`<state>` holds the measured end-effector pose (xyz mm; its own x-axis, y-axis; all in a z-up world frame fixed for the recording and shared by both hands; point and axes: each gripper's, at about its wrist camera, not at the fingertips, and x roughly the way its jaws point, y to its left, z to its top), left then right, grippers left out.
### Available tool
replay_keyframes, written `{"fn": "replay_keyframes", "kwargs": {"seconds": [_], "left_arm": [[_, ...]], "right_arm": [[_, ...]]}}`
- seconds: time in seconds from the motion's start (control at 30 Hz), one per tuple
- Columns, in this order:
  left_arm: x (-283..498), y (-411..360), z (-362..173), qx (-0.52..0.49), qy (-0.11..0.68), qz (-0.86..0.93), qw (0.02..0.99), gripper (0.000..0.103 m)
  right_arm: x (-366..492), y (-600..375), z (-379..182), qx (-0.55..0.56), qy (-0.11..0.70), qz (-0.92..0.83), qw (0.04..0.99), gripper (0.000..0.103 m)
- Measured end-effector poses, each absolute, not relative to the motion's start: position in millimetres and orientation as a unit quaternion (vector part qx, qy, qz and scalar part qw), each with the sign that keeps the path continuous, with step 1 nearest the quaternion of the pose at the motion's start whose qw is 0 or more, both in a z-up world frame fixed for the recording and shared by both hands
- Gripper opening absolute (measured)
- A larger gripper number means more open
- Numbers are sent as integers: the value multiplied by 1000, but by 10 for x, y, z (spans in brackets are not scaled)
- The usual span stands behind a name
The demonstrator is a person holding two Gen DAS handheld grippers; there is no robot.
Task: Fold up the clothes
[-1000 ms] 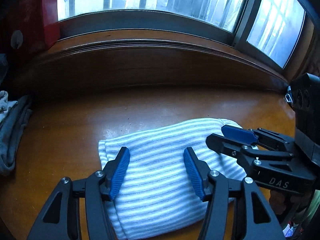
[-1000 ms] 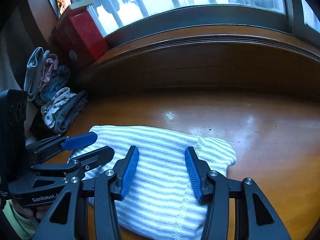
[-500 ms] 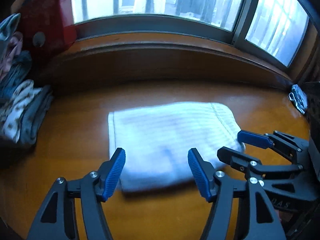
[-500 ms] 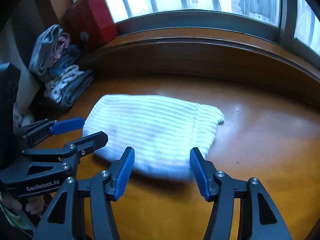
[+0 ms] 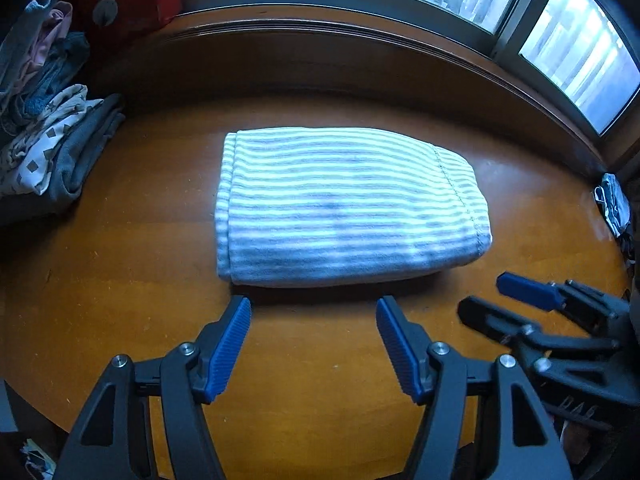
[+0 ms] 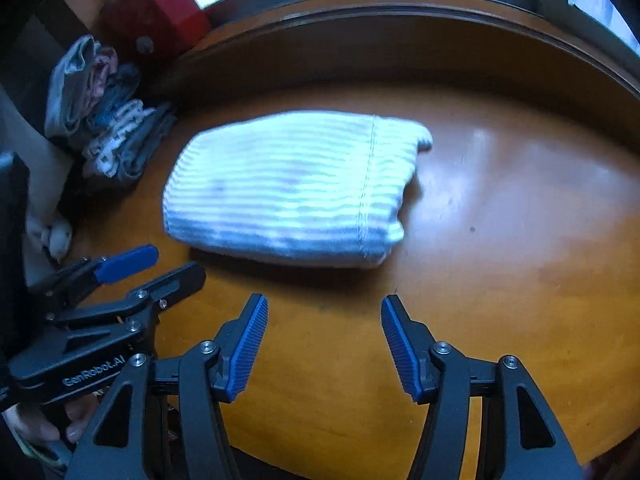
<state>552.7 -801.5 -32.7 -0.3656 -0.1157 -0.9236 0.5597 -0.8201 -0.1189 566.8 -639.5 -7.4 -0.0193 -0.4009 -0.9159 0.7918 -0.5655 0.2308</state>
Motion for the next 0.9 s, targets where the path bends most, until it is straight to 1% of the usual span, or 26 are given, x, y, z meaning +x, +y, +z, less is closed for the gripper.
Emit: {"fn": "replay_keyframes", "kwargs": {"seconds": [0.17,0.33,0.4,0.9], "left_arm": [[5518,-8026,-361,531,210,-790,223,64],[5505,-8003,-346,531,198,-793,224,65],[5503,-7993,-342,532,194,-793,226,68],[5464,-7915,-420,551,186,-780,230,68]], "right_arm": [[5789,-6416,-85,540,203,-696,428,59],[5752,-6368,-58,537,198,-704,421,59],[5728,-6346,-69,541,195,-704,417,59],[5693,-6276,-108,550,197,-701,408,59]]}}
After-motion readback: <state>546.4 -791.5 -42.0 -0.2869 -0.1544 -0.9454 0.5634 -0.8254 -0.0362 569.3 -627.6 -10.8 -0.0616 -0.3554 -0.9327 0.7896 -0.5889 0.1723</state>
